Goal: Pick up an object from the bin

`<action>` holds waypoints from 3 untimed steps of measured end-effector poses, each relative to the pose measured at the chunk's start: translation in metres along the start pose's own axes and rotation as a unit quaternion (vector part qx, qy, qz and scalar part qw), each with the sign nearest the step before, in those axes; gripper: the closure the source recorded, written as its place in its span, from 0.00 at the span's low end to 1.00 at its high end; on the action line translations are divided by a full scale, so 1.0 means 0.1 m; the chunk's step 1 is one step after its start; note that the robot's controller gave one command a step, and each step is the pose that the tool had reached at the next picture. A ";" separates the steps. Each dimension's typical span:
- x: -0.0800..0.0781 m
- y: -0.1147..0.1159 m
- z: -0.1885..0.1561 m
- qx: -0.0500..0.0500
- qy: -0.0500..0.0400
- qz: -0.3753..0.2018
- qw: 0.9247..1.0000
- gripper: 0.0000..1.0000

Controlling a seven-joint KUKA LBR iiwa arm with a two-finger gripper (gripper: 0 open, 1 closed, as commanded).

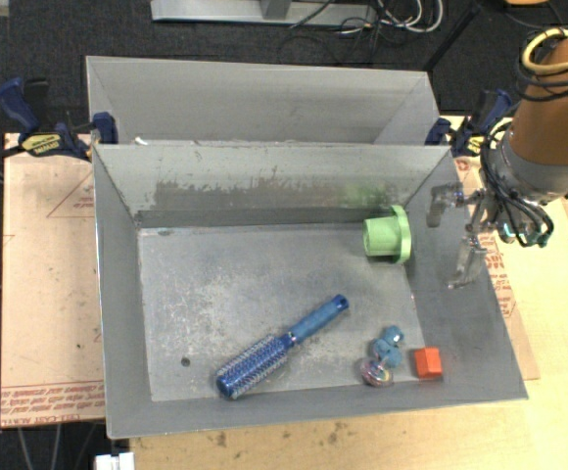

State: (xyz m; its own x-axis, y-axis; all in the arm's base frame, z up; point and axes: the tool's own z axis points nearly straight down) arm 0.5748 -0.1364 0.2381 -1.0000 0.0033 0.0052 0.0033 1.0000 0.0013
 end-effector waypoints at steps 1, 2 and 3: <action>-0.50 0.04 1.70 0.000 -0.003 0.172 0.985 0.00; -0.76 0.63 1.67 -0.002 -0.005 0.254 0.967 0.00; -0.72 1.14 1.37 0.000 -0.005 -0.022 1.000 0.00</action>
Offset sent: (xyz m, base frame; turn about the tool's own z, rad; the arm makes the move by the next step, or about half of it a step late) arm 0.0482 0.0045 -0.1681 0.3467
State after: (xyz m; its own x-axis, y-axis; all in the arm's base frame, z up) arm 0.6460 -0.0223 0.1010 -0.9991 -0.0414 -0.0050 -0.0414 0.9991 0.0017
